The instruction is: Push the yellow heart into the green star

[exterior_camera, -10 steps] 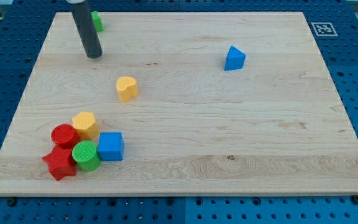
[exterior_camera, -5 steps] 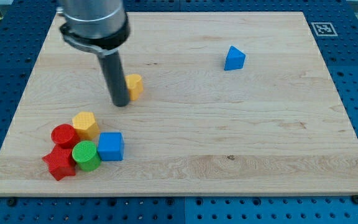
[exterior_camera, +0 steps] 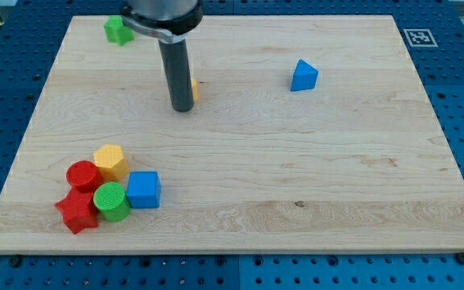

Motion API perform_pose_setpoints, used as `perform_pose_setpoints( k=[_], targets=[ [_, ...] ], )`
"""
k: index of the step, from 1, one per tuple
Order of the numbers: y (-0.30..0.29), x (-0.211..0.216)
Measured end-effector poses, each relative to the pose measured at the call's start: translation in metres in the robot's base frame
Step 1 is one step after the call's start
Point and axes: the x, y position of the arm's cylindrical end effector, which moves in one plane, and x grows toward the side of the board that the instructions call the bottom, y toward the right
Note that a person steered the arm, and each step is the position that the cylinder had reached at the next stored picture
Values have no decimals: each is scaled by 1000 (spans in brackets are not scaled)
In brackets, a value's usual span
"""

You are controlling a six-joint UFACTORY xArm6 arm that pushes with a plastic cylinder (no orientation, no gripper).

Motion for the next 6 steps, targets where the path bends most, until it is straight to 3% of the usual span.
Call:
perform_pose_setpoints(
  k=[6],
  targets=[
    [13,-136]
  ],
)
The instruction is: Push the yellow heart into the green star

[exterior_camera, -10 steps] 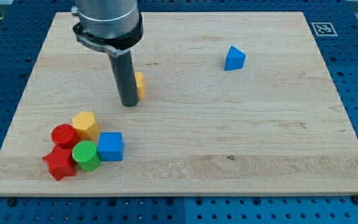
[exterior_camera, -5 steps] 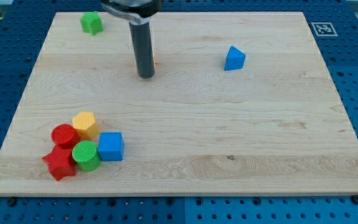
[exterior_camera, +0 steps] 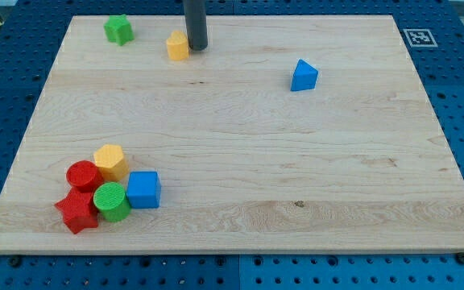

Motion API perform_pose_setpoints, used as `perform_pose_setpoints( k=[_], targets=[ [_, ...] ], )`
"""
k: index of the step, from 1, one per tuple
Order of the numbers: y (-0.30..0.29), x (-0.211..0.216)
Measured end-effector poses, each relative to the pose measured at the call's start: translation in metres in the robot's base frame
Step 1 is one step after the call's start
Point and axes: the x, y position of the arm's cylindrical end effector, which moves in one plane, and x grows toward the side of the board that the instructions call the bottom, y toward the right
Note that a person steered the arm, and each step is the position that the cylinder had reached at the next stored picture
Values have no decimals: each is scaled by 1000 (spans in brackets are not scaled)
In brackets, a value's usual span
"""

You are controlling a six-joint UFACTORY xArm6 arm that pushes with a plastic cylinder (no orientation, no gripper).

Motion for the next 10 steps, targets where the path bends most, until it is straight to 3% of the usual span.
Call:
perform_pose_setpoints(
  k=[2,6,10],
  targets=[
    [1,28],
    [-21,23],
    [-92,-4]
  ],
)
